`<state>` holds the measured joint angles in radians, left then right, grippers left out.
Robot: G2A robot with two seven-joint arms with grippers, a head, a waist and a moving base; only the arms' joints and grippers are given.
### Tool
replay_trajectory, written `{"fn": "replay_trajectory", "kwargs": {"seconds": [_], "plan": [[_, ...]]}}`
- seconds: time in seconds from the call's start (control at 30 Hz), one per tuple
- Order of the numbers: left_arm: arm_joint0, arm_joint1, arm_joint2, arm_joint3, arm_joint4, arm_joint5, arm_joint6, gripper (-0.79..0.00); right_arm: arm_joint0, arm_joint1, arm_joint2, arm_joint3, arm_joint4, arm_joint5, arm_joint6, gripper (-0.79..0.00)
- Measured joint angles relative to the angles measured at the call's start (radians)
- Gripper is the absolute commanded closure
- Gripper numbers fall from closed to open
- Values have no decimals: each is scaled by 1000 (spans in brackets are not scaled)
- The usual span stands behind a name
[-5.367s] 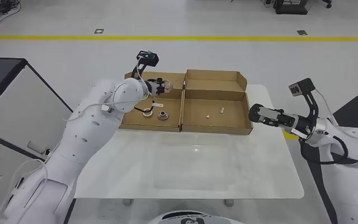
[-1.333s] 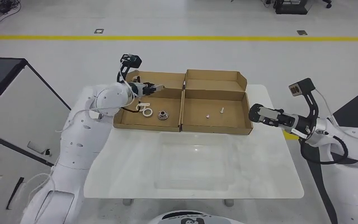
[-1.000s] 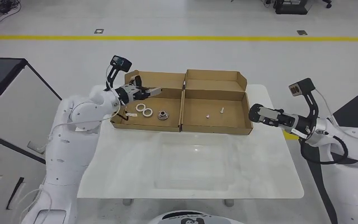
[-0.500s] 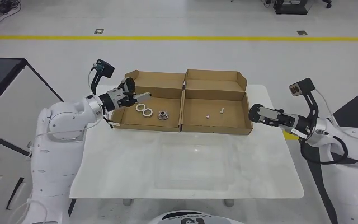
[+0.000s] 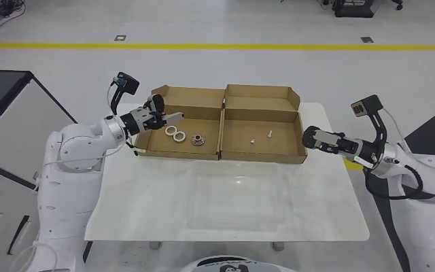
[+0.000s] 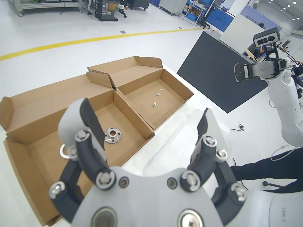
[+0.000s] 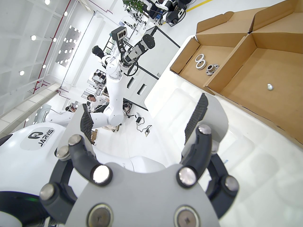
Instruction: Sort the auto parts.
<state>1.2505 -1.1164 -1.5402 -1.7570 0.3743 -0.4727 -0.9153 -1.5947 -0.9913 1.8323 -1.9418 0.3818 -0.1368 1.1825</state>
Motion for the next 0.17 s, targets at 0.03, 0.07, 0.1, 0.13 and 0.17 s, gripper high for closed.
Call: {"fn": "replay_trajectory", "kwargs": {"seconds": [0.03, 0.07, 0.1, 0.13, 0.17], "plan": [[0, 0, 0, 0, 0, 0, 0, -785, 0, 0, 0, 0, 0, 0, 0, -784], [0, 0, 0, 0, 0, 0, 0, -785, 0, 0, 0, 0, 0, 0, 0, -785], [0, 0, 0, 0, 0, 0, 0, -785, 0, 0, 0, 0, 0, 0, 0, -784], [0, 0, 0, 0, 0, 0, 0, -785, 0, 0, 0, 0, 0, 0, 0, -784], [0, 0, 0, 0, 0, 0, 0, -785, 0, 0, 0, 0, 0, 0, 0, -785]]}}
